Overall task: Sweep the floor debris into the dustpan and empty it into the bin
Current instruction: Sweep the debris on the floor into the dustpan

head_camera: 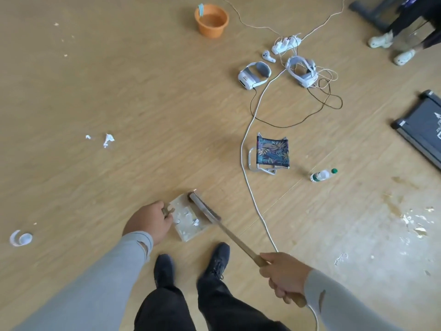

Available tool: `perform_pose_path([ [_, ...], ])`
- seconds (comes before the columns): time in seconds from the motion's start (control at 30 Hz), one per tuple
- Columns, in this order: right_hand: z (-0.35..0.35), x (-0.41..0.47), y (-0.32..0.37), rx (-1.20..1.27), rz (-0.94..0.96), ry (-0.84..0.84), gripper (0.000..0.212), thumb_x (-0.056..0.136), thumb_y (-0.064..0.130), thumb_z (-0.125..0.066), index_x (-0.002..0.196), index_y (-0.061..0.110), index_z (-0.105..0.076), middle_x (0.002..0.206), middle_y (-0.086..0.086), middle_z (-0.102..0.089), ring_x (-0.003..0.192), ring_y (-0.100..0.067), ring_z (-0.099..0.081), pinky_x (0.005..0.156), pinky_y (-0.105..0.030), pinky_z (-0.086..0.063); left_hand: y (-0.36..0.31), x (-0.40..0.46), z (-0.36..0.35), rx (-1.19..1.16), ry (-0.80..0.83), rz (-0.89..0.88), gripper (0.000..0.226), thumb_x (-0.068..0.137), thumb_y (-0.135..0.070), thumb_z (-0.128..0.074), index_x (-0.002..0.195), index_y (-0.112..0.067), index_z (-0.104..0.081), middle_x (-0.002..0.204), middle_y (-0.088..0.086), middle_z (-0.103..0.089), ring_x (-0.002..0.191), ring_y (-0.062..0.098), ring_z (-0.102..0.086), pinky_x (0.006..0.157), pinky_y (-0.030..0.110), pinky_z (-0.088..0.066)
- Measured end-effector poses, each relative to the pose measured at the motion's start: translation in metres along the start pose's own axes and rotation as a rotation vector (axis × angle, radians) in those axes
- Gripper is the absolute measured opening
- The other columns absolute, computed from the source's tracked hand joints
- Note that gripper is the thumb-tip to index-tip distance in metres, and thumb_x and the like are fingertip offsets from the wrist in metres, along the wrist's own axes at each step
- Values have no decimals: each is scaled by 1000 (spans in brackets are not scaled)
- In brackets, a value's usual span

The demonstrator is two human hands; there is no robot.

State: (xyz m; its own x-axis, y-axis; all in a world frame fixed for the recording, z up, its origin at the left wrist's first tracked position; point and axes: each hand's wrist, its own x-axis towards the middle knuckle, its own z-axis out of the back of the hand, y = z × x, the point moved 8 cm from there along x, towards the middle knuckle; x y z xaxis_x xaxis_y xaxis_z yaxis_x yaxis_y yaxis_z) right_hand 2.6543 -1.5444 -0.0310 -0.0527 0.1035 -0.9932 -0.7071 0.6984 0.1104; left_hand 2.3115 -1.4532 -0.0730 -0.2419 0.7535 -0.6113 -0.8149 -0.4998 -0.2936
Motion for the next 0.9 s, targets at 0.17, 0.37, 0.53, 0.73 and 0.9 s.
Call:
perform_pose_path([
  [0.17,77,-28,2,41,72,-165,38,99,14,-51,131,36,-52,68,-9,-49,46,-17,-38,42,-23,-33,6,-1,-1,56,-11,-10,20,98,-41,-55,103,-23,-62,81,-5,-66,73,20,-64,67,34,-56],
  [0.37,126,33,91,-221,125,-393,19,97,5,-42,109,18,-51,60,-7,-40,45,-18,-34,42,-23,-29,4,4,-5,107,-27,-16,16,100,-42,-49,92,-28,-50,72,-9,-58,61,12,-55,50,28,-38],
  [0.53,89,93,122,-451,51,-456,37,97,3,-39,132,7,-51,101,-19,-57,76,-29,-53,59,-27,-35,13,5,-10,91,-22,-8,12,98,-42,-48,98,-30,-51,74,-11,-59,65,15,-57,54,29,-42],
  [0.73,17,70,67,-777,88,-351,42,99,12,-42,140,6,-42,102,-7,-50,64,-16,-45,75,-30,-48,13,-2,-6,47,-33,-23,14,99,-40,-49,96,-27,-51,75,-7,-60,72,21,-61,60,31,-47],
  [0.9,19,6,42,-487,3,-104,34,100,15,-42,132,14,-51,71,-4,-47,46,-18,-46,43,-21,-41,32,-30,-4,21,2,24,17,101,-42,-47,94,-26,-51,76,-8,-61,69,16,-62,54,28,-41],
])
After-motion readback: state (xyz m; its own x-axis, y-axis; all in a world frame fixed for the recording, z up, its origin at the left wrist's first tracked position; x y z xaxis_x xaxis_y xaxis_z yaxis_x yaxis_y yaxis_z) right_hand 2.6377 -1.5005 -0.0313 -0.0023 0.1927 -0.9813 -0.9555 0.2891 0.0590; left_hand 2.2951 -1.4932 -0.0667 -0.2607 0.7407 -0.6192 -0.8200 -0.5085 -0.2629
